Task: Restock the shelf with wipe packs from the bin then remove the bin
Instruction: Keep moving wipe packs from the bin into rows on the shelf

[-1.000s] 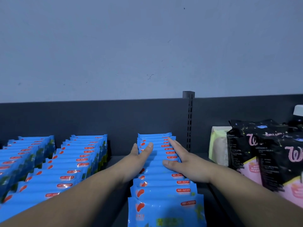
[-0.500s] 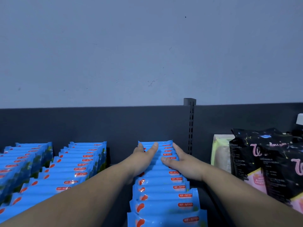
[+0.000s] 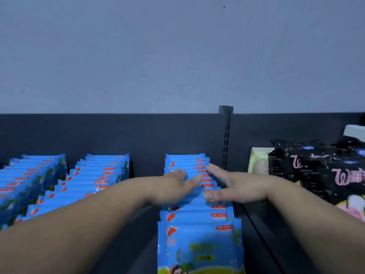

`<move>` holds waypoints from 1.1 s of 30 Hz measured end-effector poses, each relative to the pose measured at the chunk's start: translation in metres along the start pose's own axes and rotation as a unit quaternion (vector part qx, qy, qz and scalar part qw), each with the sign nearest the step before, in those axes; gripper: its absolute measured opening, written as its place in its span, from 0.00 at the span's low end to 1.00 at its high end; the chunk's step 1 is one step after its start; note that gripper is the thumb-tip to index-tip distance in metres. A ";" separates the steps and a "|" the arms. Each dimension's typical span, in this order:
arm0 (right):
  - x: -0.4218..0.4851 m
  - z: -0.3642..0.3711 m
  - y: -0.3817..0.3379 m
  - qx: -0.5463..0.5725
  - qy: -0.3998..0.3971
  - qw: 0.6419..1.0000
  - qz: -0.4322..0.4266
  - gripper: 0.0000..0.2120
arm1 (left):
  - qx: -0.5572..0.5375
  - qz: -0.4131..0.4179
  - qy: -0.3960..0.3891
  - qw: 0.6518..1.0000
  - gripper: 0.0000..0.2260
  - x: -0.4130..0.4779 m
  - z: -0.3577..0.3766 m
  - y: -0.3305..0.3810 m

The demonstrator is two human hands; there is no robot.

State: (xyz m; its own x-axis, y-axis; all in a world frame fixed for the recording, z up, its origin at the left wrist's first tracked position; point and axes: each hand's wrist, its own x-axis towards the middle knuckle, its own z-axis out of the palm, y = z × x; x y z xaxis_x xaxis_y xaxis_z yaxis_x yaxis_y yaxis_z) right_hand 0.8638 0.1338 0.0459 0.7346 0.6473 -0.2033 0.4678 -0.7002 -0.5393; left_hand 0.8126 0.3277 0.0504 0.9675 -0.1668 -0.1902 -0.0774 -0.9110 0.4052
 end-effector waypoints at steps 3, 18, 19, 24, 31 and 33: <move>0.005 0.014 -0.002 -0.054 0.022 0.997 0.059 0.50 | 0.084 -0.018 -0.020 0.996 0.31 0.003 0.011 0.000; -0.009 0.038 -0.014 -0.143 0.105 0.979 0.103 0.32 | 0.137 -0.005 0.038 0.990 0.31 -0.030 0.024 -0.006; -0.010 0.037 -0.016 -0.143 0.124 0.976 0.104 0.32 | 0.128 0.001 0.061 0.990 0.31 -0.033 0.021 -0.007; -0.013 0.046 -0.056 -0.130 0.216 0.967 0.047 0.33 | 0.116 0.014 0.150 0.982 0.31 -0.079 0.010 -0.047; 0.021 0.112 -0.164 -0.120 0.250 0.959 -0.051 0.28 | 0.142 -0.040 0.224 0.963 0.32 -0.156 -0.012 -0.158; 0.034 0.132 -0.187 -0.103 0.246 0.962 -0.063 0.28 | 0.148 -0.059 0.248 0.956 0.31 -0.178 -0.028 -0.194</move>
State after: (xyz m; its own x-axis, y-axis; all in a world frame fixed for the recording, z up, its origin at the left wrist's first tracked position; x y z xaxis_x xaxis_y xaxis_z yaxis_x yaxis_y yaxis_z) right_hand 0.7368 0.3264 0.0318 0.7852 0.5459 0.2923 0.6191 -0.7026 -0.3508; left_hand 0.6622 0.5450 0.0306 0.9633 0.0755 0.2574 0.0450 -0.9915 0.1222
